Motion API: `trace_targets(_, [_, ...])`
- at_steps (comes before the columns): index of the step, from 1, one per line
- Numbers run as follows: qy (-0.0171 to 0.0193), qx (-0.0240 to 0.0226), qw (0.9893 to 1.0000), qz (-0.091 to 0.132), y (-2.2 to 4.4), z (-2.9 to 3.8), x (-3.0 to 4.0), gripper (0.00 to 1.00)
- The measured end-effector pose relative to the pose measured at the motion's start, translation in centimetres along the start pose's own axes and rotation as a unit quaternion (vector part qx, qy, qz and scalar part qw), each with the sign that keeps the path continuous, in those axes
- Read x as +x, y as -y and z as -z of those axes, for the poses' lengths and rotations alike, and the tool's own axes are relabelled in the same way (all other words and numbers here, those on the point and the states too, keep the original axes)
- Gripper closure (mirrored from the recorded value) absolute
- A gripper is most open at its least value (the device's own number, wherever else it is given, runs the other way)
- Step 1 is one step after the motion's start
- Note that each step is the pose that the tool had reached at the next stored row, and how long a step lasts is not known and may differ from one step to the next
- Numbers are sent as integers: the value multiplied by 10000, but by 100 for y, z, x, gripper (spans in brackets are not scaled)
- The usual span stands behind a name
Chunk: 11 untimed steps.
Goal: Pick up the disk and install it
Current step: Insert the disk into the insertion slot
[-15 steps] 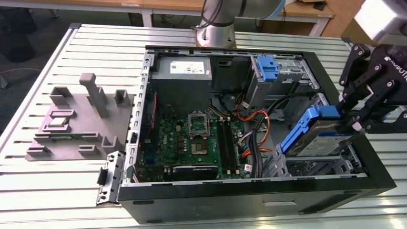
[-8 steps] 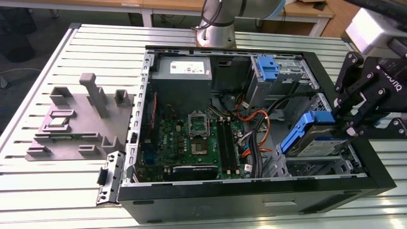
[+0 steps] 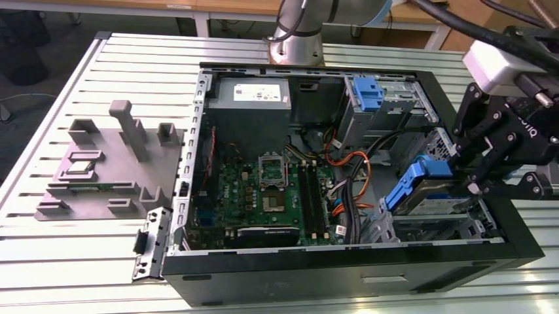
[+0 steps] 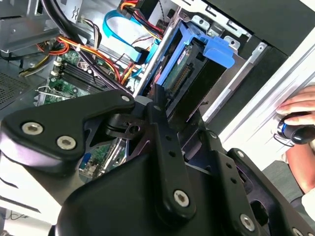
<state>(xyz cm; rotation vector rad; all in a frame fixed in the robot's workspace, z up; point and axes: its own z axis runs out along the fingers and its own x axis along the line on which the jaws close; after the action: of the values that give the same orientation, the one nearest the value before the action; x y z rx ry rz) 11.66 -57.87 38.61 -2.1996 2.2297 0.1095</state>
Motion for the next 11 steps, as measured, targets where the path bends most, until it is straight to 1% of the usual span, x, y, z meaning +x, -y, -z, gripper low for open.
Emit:
trace_targets(7, [-1,0,10000,0,0,-1,0,64])
trace_targets(8, [-1,0,10000,0,0,-2,0,58])
trace_targets(9, [0,0,10000,0,0,-2,0,58])
trace_targets(10, [-1,0,10000,0,0,-2,0,52])
trace_targets(11, [-1,0,10000,0,0,-3,0,52])
